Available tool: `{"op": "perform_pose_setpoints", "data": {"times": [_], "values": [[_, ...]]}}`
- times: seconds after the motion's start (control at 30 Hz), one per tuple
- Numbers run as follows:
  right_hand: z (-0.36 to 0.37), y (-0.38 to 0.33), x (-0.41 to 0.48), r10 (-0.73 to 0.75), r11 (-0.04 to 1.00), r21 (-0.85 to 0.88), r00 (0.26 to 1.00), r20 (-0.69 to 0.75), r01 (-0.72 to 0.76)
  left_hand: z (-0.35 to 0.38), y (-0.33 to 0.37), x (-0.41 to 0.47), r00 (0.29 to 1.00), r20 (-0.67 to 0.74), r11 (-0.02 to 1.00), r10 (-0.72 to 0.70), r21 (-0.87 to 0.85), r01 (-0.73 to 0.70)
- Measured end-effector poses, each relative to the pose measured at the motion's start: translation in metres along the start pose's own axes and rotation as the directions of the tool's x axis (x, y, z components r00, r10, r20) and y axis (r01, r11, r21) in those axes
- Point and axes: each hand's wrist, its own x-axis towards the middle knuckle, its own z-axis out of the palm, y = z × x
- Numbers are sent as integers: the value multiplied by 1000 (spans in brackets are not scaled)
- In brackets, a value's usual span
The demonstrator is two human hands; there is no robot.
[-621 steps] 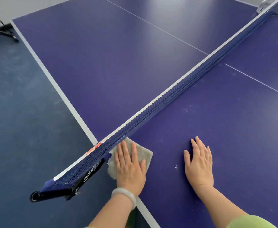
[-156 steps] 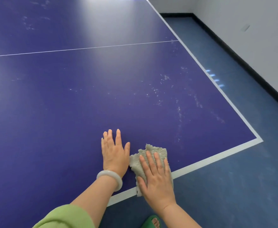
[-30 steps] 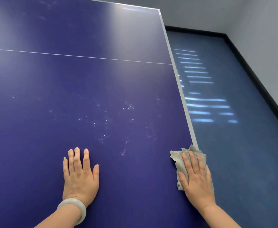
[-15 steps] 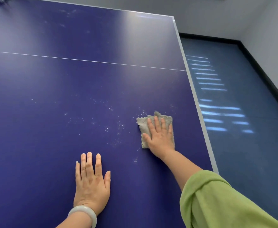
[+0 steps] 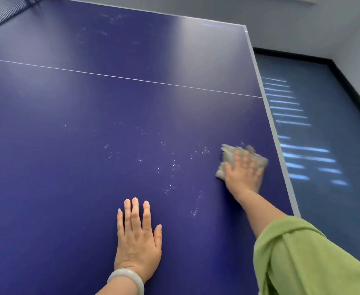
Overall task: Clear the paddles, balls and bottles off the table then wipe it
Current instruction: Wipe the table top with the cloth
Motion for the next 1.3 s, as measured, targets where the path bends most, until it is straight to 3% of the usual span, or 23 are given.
{"op": "perform_pose_setpoints", "data": {"times": [0.13,0.23,0.3,0.4,0.57,0.67,0.8,0.9,0.97,1.07,1.17,1.3], "values": [[9,-75,-17,-358,933,-5,926,117,361,1,-1,0,1000,4,1000,0,10,0],[9,-45,-18,-490,865,-47,861,139,500,0,-1,0,1000,7,1000,-2,1,2],[4,8,-5,-398,913,-63,913,85,404,-1,0,0,1000,8,1000,-7,-3,7],[-5,90,-4,-114,993,-29,993,-8,113,-4,1,0,1000,16,1000,-9,-8,9],[14,106,-59,137,990,46,987,-83,-134,-3,1,0,1000,23,1000,-3,-11,3],[31,47,-86,53,997,-55,991,-123,-60,-2,0,0,1000,19,1000,-1,-9,2],[37,-32,-78,-241,967,-92,970,-35,237,0,0,0,1000,11,1000,1,1,-1],[24,-30,-47,-414,902,-101,907,73,420,0,-1,-1,1000,4,1000,0,4,0],[20,7,-33,-370,919,-137,929,35,371,-1,-1,-2,1000,-1,1000,3,6,-3],[19,76,-52,-84,994,-82,992,-97,76,-1,-1,-1,1000,0,1000,1,4,-1],[30,97,-110,104,994,24,992,-75,-103,1,-1,-1,1000,0,1000,1,4,-1],[55,38,-162,-17,1000,-21,996,-85,15,2,-1,-2,1000,2,1000,8,8,-8]]}}
